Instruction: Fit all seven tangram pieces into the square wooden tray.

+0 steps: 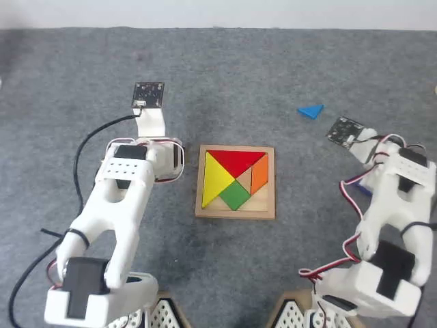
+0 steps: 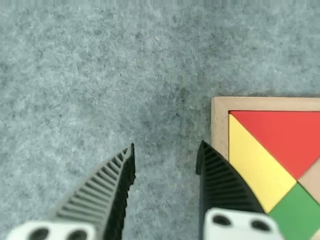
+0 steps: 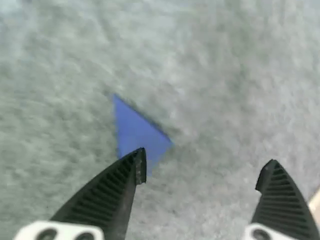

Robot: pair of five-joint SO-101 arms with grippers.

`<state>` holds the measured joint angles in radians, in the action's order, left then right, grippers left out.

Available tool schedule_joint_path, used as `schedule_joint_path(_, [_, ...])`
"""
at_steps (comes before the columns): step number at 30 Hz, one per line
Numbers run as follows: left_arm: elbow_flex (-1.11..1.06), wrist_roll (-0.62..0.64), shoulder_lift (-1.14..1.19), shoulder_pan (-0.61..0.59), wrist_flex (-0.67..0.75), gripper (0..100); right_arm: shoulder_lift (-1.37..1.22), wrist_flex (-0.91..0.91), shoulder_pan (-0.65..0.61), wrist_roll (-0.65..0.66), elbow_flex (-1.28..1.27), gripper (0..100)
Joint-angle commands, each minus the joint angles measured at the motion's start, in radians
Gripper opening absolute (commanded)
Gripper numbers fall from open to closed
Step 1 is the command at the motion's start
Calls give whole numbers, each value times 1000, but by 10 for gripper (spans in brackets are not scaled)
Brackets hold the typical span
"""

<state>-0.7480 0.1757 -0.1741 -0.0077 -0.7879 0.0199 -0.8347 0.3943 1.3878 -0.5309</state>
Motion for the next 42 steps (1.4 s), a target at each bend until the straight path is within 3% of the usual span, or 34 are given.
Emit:
schedule_joint_path(1, [7,-8,-40,11,17,203,-39,-5,-21,17,-6,351])
schedule_joint_path(15, [7,-8,-41,11,18,203,-193,-15,22,11,38,342])
schedule_joint_path(22, [5,-8,-41,11,20,203,-191,-15,19,8,5,113])
schedule_joint_path(26, [5,-8,-41,11,20,203,-191,-15,19,-60,-2,17])
schedule_joint_path(36, [4,-8,-41,11,20,203,-156,-81,50,-107,6,26])
schedule_joint_path(39, [4,-8,-41,11,20,203,-56,-117,137,-86,8,136])
schedule_joint_path(42, [5,-8,-41,11,20,203,97,-226,134,-140,8,274])
